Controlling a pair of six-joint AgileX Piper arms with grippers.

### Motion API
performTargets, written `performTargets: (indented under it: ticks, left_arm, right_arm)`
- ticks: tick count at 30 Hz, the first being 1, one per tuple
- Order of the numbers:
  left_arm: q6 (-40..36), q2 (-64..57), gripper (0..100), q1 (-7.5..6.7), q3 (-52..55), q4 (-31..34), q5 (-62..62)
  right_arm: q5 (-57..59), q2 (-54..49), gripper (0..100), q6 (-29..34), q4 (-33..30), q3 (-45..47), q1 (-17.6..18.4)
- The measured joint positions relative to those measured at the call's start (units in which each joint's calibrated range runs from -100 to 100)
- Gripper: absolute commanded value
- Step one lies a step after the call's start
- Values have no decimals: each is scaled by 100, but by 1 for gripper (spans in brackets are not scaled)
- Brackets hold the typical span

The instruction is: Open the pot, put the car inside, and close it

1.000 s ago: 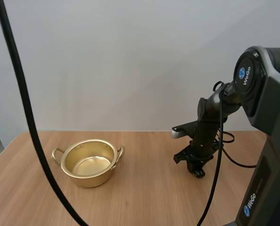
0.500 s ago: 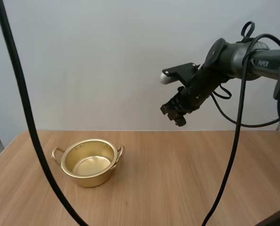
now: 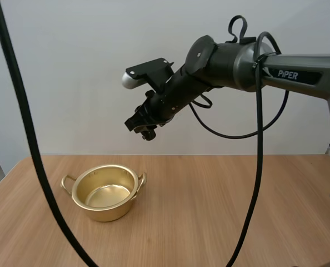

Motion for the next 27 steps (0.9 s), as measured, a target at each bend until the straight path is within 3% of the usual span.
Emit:
performTargets:
  ticks: [8, 15, 27]
  left_arm:
    - [25, -114, 0, 50, -552, -24, 354]
    - [14, -113, 0, 208, -1127, -232, 548]
    - [14, -100, 0, 208, -1216, -413, 595]
  right_arm:
    - [-271, 920, 0, -28, -294, 0, 760]
    - [-626, 1856, 0, -156, -332, 0, 988]
    - [-2173, 2764, 0, -341, -711, 0, 1116]
